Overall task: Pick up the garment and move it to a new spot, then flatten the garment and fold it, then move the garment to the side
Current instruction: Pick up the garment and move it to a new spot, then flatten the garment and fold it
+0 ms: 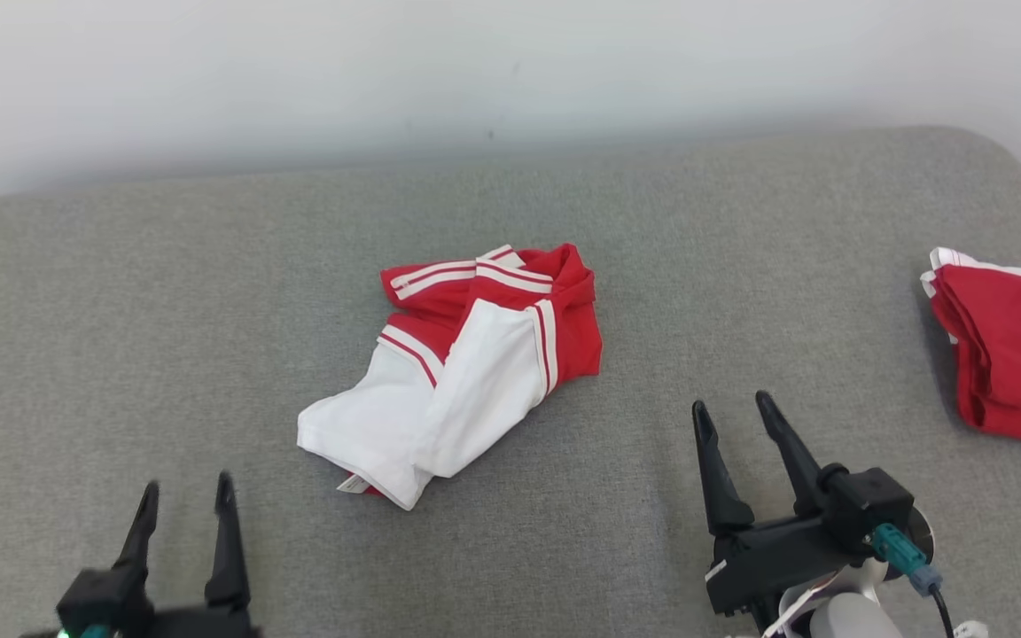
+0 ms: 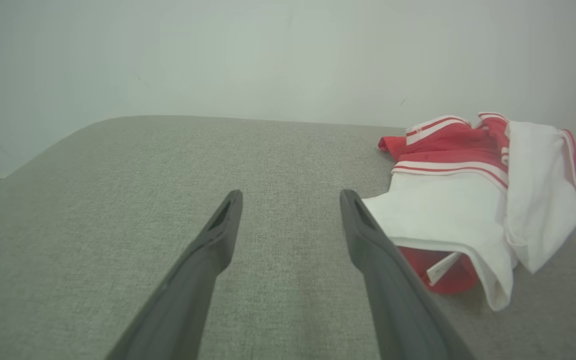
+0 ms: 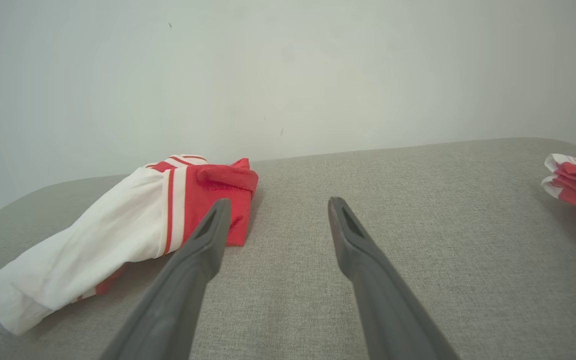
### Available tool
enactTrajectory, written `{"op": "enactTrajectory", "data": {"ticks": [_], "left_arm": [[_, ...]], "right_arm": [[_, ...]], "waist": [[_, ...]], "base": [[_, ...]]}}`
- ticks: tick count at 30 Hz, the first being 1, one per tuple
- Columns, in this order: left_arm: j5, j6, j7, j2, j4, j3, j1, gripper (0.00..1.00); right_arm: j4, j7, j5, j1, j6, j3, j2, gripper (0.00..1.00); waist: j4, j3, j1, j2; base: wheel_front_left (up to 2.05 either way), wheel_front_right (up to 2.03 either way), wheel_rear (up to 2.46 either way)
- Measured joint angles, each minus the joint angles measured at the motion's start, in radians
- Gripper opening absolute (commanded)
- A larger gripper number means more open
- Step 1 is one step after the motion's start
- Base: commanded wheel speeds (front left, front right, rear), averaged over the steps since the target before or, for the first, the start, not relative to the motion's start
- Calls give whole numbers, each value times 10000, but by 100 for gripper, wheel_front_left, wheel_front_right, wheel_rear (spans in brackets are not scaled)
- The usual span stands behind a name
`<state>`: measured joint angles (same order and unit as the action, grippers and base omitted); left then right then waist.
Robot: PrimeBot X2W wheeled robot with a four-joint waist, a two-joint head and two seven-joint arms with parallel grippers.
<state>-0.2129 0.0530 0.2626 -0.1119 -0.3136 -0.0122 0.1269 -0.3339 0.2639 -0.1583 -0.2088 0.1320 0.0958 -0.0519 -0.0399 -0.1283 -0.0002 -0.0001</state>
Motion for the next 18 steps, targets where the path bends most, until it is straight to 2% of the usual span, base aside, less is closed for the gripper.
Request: {"op": "enactTrajectory", "data": {"ticks": [10, 18], "left_arm": [[602, 353, 0, 445, 633, -943, -1249, 100], [704, 527, 0, 581, 525, -685, -1353, 100]], "right_arm": [[-330, 0, 10, 435, 0, 339, 2, 100], [-451, 0, 25, 289, 0, 570, 2, 100]], "waist": [[385, 426, 1, 0], [922, 489, 1, 0]], "base": [[0, 0, 0], [0, 0, 0]]}}
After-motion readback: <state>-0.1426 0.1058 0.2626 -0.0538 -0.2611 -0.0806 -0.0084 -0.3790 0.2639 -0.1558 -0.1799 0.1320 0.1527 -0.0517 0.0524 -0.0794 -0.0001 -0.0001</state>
